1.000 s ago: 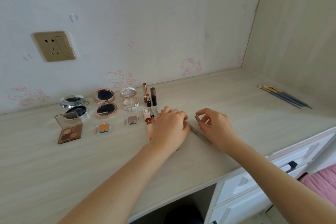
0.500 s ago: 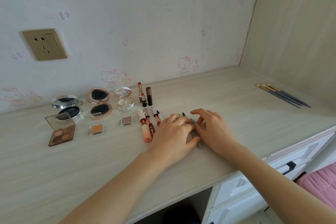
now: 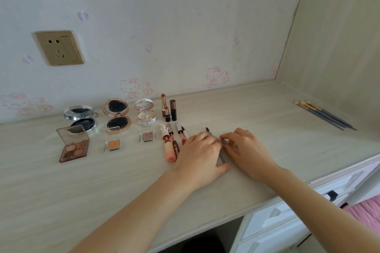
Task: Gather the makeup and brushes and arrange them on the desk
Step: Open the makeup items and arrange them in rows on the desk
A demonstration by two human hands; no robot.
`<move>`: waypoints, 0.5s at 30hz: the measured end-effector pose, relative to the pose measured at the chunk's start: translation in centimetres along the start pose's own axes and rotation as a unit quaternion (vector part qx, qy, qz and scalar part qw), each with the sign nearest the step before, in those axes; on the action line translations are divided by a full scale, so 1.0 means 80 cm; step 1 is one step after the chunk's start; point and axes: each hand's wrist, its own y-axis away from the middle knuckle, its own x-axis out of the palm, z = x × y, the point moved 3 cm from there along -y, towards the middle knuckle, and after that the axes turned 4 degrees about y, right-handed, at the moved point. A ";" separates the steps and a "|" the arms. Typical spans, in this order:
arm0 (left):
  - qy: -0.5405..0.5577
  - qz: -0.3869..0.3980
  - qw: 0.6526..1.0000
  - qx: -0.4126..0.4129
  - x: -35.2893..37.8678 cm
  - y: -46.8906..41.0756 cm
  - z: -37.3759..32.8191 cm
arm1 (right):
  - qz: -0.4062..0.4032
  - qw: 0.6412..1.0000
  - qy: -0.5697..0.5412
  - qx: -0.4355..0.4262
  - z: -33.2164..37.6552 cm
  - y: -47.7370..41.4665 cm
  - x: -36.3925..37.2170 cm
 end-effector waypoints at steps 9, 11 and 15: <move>0.002 0.006 0.998 -0.061 -0.015 0.008 0.025 | 0.016 0.997 -0.023 -0.068 0.018 -0.015 0.009; 0.009 0.002 0.997 -0.076 -0.017 0.012 0.030 | 0.014 0.997 -0.034 -0.066 0.025 -0.018 0.012; 0.033 -0.001 0.995 -0.092 -0.020 0.019 0.038 | 0.023 0.996 -0.043 -0.077 0.038 -0.025 0.020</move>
